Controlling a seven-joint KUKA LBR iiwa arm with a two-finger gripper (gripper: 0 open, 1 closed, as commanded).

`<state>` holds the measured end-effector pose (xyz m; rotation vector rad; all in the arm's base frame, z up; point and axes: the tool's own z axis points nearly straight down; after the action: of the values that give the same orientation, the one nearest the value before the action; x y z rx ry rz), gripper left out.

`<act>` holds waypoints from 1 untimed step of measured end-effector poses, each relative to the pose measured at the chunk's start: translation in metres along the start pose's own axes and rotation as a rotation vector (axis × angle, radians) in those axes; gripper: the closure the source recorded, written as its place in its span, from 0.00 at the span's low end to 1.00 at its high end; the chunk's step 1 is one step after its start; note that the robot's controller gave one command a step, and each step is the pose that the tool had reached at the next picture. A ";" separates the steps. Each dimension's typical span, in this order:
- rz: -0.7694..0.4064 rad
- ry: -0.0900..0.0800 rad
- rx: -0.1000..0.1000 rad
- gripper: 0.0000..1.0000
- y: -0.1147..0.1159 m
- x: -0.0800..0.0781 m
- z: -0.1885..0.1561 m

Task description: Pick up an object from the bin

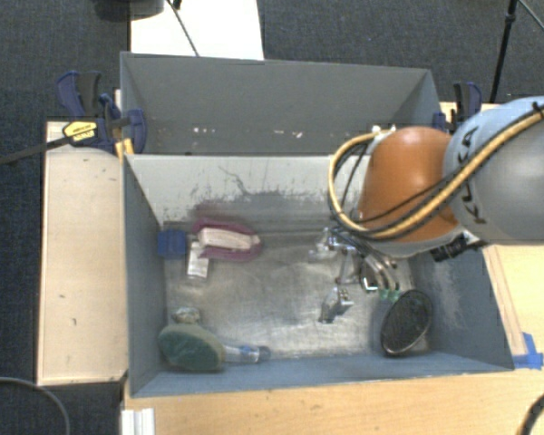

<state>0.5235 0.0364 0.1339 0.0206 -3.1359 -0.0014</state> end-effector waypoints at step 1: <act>-0.195 -0.014 -0.003 0.00 0.126 -0.055 -0.025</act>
Offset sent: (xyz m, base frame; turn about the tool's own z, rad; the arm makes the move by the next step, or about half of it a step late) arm 0.0518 0.1219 0.0226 -0.1821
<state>0.5769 0.1629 0.1583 0.3276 -3.1327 -0.0072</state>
